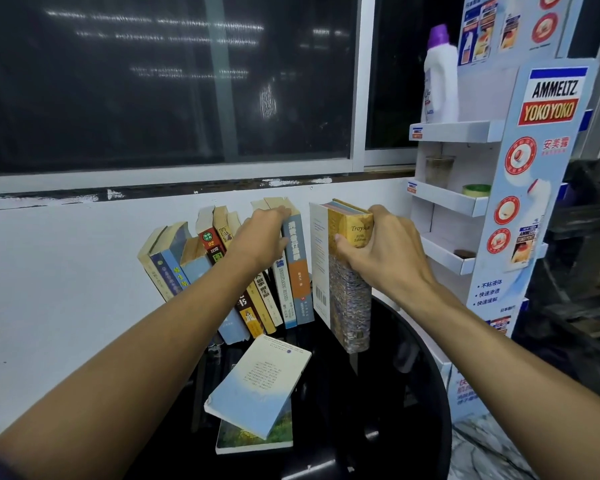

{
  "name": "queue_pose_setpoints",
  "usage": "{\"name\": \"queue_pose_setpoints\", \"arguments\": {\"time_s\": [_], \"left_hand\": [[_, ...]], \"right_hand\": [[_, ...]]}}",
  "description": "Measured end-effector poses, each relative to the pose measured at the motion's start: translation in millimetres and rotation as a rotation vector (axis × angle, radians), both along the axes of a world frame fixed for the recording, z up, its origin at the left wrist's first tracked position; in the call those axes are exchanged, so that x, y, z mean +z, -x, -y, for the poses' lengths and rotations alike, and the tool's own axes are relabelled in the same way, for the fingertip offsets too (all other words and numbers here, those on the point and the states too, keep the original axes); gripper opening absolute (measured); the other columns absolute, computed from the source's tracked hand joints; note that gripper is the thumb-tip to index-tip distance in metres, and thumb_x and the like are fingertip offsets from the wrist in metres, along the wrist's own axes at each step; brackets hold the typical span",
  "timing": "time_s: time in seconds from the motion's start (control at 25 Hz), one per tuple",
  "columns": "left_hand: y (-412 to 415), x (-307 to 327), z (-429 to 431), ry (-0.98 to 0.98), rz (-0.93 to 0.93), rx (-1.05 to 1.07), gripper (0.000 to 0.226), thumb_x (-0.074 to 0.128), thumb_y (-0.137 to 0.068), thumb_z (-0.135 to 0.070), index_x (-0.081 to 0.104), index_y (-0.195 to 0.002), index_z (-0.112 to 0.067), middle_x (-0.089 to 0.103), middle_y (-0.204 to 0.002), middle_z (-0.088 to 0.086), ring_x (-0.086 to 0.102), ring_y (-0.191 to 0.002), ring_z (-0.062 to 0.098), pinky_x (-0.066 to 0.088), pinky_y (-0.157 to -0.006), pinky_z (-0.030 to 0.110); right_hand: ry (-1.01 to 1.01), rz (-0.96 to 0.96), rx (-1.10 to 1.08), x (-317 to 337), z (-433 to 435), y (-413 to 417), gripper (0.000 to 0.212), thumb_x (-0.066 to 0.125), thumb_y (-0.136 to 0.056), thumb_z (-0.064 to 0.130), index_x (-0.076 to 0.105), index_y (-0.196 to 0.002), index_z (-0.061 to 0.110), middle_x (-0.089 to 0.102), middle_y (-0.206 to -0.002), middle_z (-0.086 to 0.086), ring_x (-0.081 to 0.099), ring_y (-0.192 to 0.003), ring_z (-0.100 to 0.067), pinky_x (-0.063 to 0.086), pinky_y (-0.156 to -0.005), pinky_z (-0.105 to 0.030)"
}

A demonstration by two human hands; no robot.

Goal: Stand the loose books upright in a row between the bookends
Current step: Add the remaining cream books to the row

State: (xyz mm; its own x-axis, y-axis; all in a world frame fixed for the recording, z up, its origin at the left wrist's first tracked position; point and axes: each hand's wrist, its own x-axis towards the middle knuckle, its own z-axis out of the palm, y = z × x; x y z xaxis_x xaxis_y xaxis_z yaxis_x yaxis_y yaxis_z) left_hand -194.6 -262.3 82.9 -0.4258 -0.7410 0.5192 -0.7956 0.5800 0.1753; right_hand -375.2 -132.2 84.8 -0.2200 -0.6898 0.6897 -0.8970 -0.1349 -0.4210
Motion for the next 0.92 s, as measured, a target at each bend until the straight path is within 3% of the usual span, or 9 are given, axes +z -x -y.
{"name": "queue_pose_setpoints", "arguments": {"time_s": [0.36, 0.72, 0.92], "left_hand": [[-1.4, -1.4, 0.3, 0.011, -0.032, -0.021, 0.030, 0.070, -0.091, -0.017, 0.060, -0.119, -0.018, 0.069, -0.118, 0.007, 0.065, -0.106, 0.029, 0.059, -0.085, 0.046], [-0.6, 0.5, -2.7, 0.024, -0.038, -0.032, 0.041, 0.070, -0.092, -0.015, 0.058, -0.131, -0.015, 0.064, -0.130, 0.007, 0.061, -0.116, 0.029, 0.055, -0.094, 0.043], [-0.1, 0.8, -5.4, 0.023, -0.055, -0.037, 0.042, 0.070, -0.092, -0.015, 0.058, -0.132, -0.014, 0.065, -0.129, 0.009, 0.061, -0.116, 0.029, 0.056, -0.091, 0.040]], "right_hand": [[0.071, 0.033, -0.001, -7.4, 48.8, -5.3, 0.034, 0.069, -0.089, 0.042, 0.049, -0.094, 0.015, 0.054, -0.078, 0.002, 0.049, -0.064, -0.014, 0.026, -0.048, -0.018], [0.082, 0.093, -0.013, -37.1, 98.8, -11.0, 0.041, 0.067, -0.090, 0.042, 0.056, -0.107, 0.007, 0.066, -0.095, -0.007, 0.058, -0.078, -0.022, 0.049, -0.065, -0.034], [0.077, 0.096, 0.011, -61.4, 114.8, -11.6, 0.042, 0.067, -0.091, 0.045, 0.056, -0.108, 0.008, 0.068, -0.099, -0.009, 0.061, -0.080, -0.023, 0.043, -0.064, -0.028]]}}
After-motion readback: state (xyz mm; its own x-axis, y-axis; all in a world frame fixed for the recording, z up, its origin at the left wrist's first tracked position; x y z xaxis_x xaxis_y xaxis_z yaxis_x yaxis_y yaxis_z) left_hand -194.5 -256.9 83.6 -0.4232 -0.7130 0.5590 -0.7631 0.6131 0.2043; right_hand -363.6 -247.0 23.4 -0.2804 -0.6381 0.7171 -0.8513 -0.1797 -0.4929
